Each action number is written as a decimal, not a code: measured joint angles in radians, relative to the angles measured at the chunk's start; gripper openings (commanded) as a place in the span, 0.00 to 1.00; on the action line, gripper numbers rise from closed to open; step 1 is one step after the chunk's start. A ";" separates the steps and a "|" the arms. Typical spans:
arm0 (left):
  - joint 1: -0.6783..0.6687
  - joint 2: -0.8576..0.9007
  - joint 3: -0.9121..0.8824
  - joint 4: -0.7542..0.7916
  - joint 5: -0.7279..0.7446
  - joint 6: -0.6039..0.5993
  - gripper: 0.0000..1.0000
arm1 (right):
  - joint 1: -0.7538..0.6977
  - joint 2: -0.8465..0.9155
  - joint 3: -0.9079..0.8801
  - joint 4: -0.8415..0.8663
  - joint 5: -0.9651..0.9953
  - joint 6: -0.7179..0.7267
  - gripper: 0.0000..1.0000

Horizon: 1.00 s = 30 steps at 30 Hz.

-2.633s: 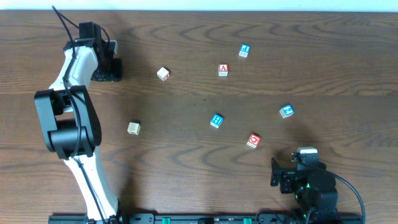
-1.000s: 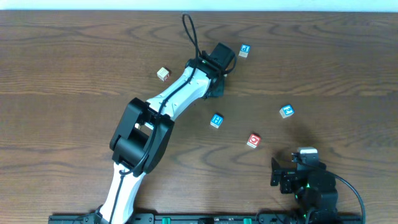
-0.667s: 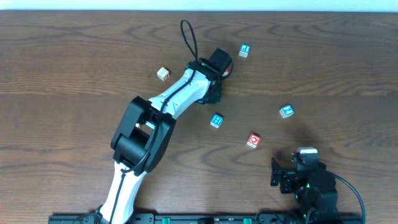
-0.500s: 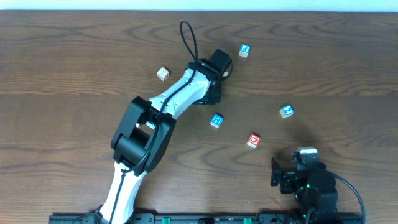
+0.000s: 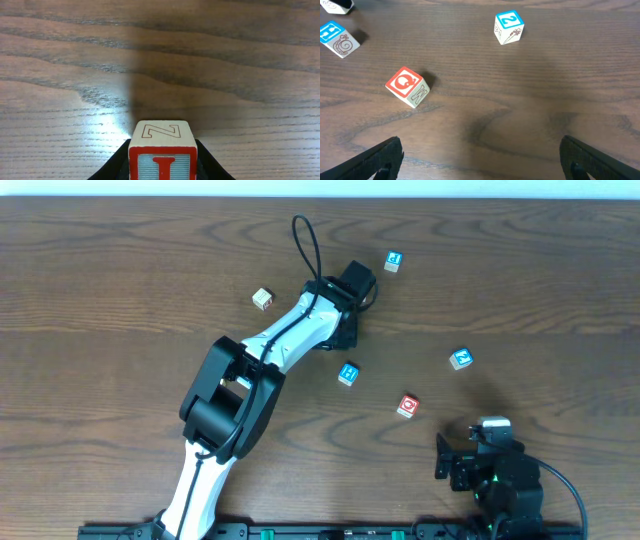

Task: Spell out Ai2
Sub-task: 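Lower the I block onto the table and open the left gripper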

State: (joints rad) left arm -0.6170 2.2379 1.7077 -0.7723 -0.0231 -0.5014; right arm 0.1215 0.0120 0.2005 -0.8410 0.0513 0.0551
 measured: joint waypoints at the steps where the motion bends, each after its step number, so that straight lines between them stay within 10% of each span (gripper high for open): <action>1: 0.000 0.000 0.000 -0.003 0.000 0.000 0.29 | 0.000 0.000 0.000 0.000 0.000 0.000 0.99; 9: 0.000 0.000 -0.003 -0.004 -0.003 -0.006 0.57 | 0.000 0.000 0.000 0.000 0.000 0.000 0.99; 30: 0.000 0.000 -0.030 0.051 -0.003 0.049 0.55 | 0.000 0.000 0.000 0.000 0.000 0.000 0.99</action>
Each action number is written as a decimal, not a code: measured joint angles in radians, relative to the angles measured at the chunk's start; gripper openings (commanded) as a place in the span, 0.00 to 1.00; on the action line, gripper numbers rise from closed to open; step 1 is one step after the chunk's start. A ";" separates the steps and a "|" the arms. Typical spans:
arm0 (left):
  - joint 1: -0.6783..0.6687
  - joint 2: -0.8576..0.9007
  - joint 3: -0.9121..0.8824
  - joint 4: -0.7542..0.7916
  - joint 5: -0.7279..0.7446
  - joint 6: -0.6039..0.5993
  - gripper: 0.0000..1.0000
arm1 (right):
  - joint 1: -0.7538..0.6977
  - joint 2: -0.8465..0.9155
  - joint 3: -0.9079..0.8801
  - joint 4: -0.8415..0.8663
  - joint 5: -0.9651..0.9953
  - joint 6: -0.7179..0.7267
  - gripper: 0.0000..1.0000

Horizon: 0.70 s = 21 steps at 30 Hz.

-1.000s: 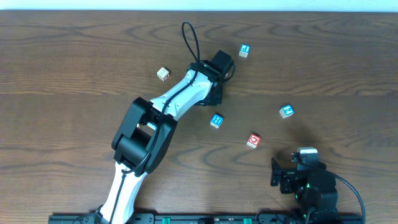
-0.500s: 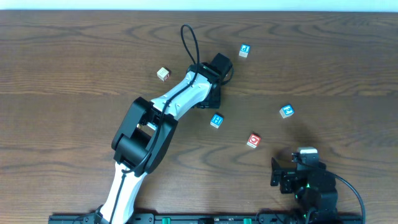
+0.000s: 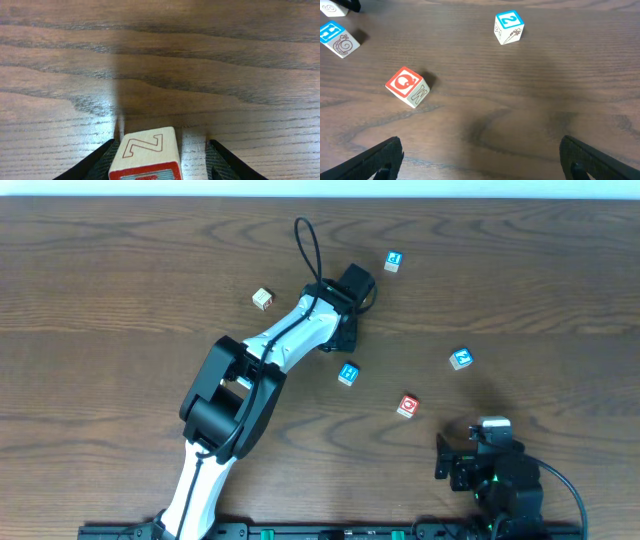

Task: Spell out Ai2
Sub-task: 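Lower the I block onto the table and open the left gripper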

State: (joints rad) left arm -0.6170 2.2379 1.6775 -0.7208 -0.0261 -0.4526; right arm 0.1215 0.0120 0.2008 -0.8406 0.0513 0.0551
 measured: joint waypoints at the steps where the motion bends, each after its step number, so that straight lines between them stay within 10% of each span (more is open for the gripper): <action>1: 0.000 0.000 0.000 0.003 0.000 0.006 0.55 | 0.000 0.000 0.000 0.000 0.000 0.000 0.99; 21: 0.000 0.000 0.000 0.022 0.000 0.063 0.57 | 0.000 0.000 0.000 0.000 0.000 0.000 0.99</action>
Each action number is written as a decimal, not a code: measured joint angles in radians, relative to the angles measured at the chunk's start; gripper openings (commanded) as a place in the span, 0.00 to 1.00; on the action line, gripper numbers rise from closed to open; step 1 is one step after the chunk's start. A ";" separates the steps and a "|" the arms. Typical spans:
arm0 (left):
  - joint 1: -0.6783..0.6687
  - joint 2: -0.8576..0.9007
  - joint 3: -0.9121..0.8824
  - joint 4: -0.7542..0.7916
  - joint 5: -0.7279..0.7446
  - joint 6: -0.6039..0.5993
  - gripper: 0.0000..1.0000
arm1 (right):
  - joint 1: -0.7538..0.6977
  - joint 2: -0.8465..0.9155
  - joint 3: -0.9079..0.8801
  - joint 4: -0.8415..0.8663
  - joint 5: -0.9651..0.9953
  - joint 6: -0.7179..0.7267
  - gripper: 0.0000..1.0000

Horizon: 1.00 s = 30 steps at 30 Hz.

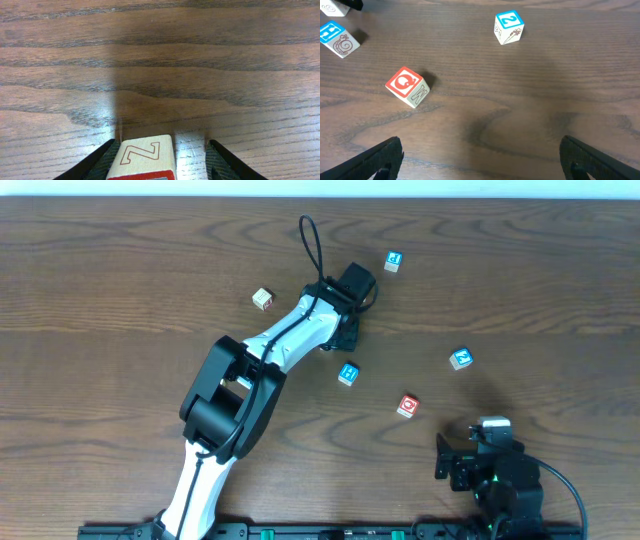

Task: Spell out Ai2
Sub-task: 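Lower the I block onto the table and open the left gripper, then move the left gripper to the red A block and grasp it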

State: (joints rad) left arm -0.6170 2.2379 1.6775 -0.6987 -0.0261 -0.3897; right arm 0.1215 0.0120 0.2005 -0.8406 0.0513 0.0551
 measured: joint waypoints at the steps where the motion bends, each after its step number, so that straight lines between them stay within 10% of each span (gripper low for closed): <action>1: 0.000 0.000 0.000 0.000 0.000 0.003 0.57 | 0.000 0.000 0.000 0.000 0.000 0.000 0.99; 30: 0.025 -0.003 0.146 0.236 0.031 0.391 0.91 | 0.000 0.000 0.000 0.000 0.000 0.000 0.99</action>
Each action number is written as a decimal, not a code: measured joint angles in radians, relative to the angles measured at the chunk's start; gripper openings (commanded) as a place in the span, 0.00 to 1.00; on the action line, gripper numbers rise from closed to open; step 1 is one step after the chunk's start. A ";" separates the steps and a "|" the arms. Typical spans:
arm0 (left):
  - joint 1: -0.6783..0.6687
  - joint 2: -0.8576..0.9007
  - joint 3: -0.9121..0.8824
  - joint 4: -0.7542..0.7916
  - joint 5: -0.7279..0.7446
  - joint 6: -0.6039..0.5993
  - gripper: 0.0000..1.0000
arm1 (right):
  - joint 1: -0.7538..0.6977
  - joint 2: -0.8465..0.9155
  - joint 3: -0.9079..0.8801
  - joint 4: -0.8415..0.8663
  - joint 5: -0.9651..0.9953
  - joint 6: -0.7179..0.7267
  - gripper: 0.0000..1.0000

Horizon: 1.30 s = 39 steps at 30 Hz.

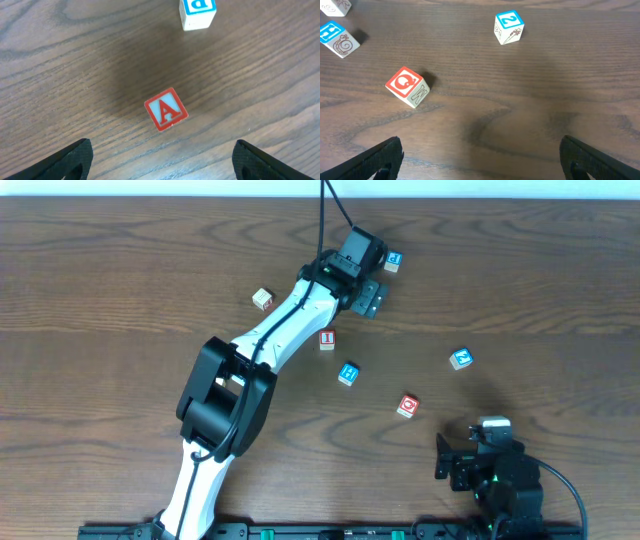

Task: Spell out Ai2
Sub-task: 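Move the left gripper to the red A block and grasp it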

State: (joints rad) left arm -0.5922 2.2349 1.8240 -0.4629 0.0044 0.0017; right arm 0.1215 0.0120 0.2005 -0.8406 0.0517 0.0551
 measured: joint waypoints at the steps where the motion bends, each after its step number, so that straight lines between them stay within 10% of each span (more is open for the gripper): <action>1: 0.001 0.000 0.000 0.003 0.001 -0.010 0.90 | 0.000 0.000 0.000 0.000 0.000 0.000 0.99; 39: -0.025 0.145 0.001 0.130 -0.009 -0.415 0.80 | 0.000 0.000 0.000 0.000 0.000 0.000 0.99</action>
State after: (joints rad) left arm -0.6174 2.3798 1.8248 -0.3325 -0.0044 -0.4133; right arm 0.1215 0.0120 0.2008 -0.8410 0.0513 0.0551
